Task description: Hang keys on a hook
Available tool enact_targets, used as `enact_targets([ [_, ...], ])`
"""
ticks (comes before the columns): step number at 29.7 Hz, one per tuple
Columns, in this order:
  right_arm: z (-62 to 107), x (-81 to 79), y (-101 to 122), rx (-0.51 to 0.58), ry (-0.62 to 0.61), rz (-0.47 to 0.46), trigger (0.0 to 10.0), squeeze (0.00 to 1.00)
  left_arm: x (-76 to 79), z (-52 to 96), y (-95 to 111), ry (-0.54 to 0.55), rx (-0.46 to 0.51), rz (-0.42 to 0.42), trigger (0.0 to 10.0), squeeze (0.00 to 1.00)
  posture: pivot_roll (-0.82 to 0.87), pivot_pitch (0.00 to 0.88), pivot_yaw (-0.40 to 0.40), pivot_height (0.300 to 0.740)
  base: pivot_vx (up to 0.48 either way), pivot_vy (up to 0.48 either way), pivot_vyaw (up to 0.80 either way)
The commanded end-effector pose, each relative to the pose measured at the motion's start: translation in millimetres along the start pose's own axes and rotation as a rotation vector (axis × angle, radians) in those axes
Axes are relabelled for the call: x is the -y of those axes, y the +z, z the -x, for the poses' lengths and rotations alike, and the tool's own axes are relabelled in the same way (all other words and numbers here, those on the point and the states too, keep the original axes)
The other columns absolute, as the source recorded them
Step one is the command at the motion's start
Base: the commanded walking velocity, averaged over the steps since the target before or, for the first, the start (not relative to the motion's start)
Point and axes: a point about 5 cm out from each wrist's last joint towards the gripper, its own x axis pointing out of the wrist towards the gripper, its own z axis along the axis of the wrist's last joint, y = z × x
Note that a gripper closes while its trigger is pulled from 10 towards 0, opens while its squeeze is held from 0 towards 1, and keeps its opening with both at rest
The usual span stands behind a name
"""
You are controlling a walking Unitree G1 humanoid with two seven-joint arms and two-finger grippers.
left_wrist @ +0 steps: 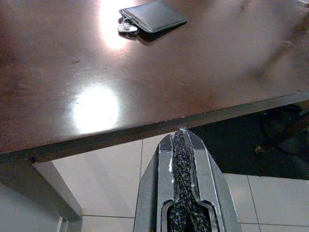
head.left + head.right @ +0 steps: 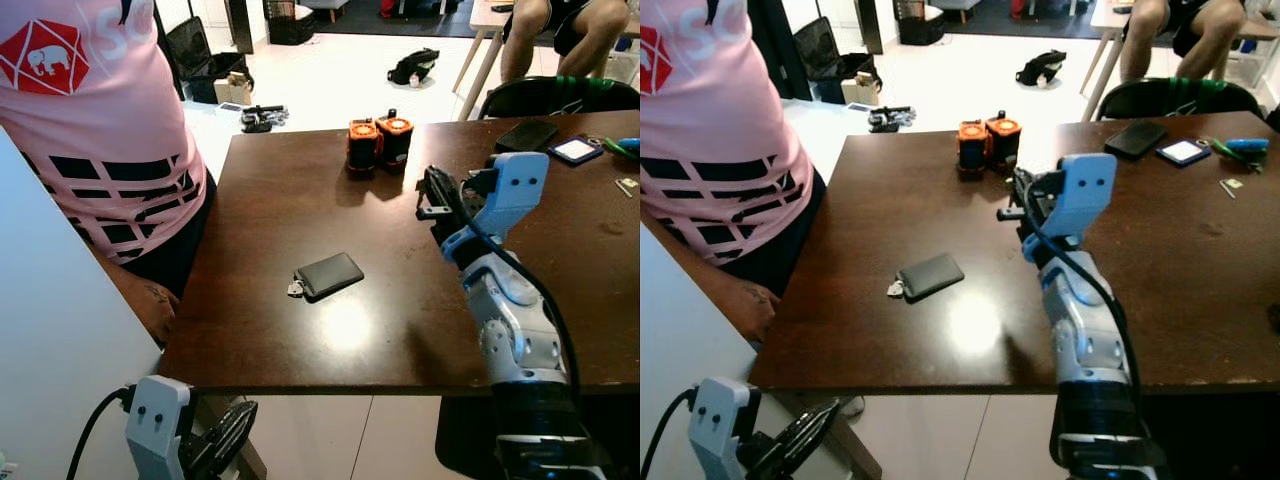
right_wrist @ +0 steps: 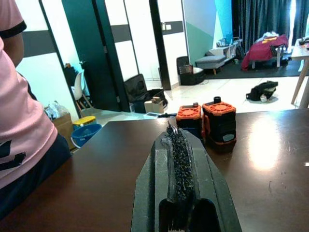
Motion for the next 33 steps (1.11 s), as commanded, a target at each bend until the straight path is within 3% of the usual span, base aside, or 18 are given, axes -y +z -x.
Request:
enact_targets([
  [1,-1.7,-2.7,-1,0.007,-0.002,-0.001,0.0,0.00,-0.9,2.2,-5,0.009,-0.027,0.003,10.0,0.00,0.00,0.152,0.183,0.740,0.000,0.000,0.00],
  [5,-3.9,3.4,4,0.053,-0.052,-0.118,0.0,0.00,-1.0,2.0,-5,0.009,-0.026,0.003,10.0,0.00,0.00,0.152,0.183,0.740,0.000,0.000,0.00],
  [13,-1.8,-0.9,7,0.091,-0.027,-0.134,0.0,0.00,-2.1,2.0,-5,0.014,-0.025,0.004,10.0,0.00,0.00,0.152,0.185,0.740,0.000,0.000,0.00],
  [14,2.0,-4.0,-3,0.043,0.001,-0.097,1.1,0.00,-3.6,3.1,-4,0.044,-0.006,0.042,10.0,0.00,-0.01,0.153,0.178,0.740,0.000,0.000,0.00],
  [15,9.8,-7.6,-18,-0.033,0.037,-0.050,3.8,0.00,-6.1,5.0,-4,0.086,0.017,0.077,10.0,0.00,-0.02,0.140,0.163,0.740,0.000,0.000,0.00],
  [16,17.6,-10.1,-32,-0.099,0.060,-0.007,4.2,0.00,-8.6,6.6,-5,0.125,0.033,0.097,10.0,0.00,-0.02,0.134,0.159,0.740,0.000,0.000,0.00],
  [17,17.6,-10.1,-32,-0.099,0.060,-0.007,4.2,0.00,-8.6,6.6,-5,0.125,0.033,0.097,10.0,0.00,-0.02,0.134,0.159,0.740,0.000,0.000,0.00],
  [18,31.9,-13.5,-55,-0.209,0.075,0.017,8.1,0.00,-19.0,7.2,-4,0.237,0.072,0.060,10.0,0.00,-0.02,0.111,0.145,0.740,0.000,0.000,0.00],
  [19,45.2,-16.6,-74,-0.280,0.059,-0.014,10.0,0.00,-32.9,7.4,-2,0.372,0.102,-0.027,10.0,0.00,-0.03,0.079,0.136,0.740,0.000,0.000,0.00],
  [20,45.2,-16.6,-74,-0.280,0.059,-0.014,10.0,0.00,-32.9,7.4,-2,0.372,0.102,-0.027,10.0,0.00,-0.03,0.079,0.136,0.740,0.000,0.000,0.00],
  [21,55.9,-19.0,-90,-0.331,0.032,-0.063,10.0,0.00,-43.4,7.0,0,0.463,0.131,-0.086,10.0,0.00,-0.03,0.070,0.131,0.740,0.000,0.000,0.00],
  [25,68.2,-18.9,-109,-0.372,-0.038,-0.103,10.0,0.00,-53.0,2.9,3,0.515,0.156,-0.117,10.0,0.00,-0.04,0.052,0.119,0.740,0.000,0.000,0.00],
  [27,75.0,-17.6,-118,-0.386,-0.068,-0.066,10.0,0.00,-58.1,-1.8,0,0.517,0.102,-0.186,10.0,0.00,-0.05,0.022,0.121,0.740,0.000,0.000,0.00],
  [28,75.0,-17.6,-118,-0.386,-0.068,-0.066,10.0,0.00,-58.1,-1.8,0,0.517,0.102,-0.186,10.0,0.00,-0.05,0.022,0.121,0.740,0.000,0.000,0.00],
  [29,78.7,-17.8,-121,-0.387,-0.050,-0.009,10.0,0.00,-63.1,-1.6,-1,0.551,0.094,-0.199,10.0,0.00,-0.06,0.014,0.121,0.740,0.000,0.000,0.00],
  [31,78.7,-17.8,-121,-0.387,-0.050,-0.009,10.0,0.00,-63.1,-1.6,-1,0.551,0.094,-0.199,10.0,0.00,-0.06,0.014,0.121,0.740,0.000,0.000,0.00],
  [33,90.6,-21.2,-131,-0.430,0.023,0.071,10.0,0.00,-70.5,-1.3,-5,0.610,0.074,-0.206,10.0,0.00,-0.06,0.021,0.115,0.740,0.000,0.000,0.00],
])
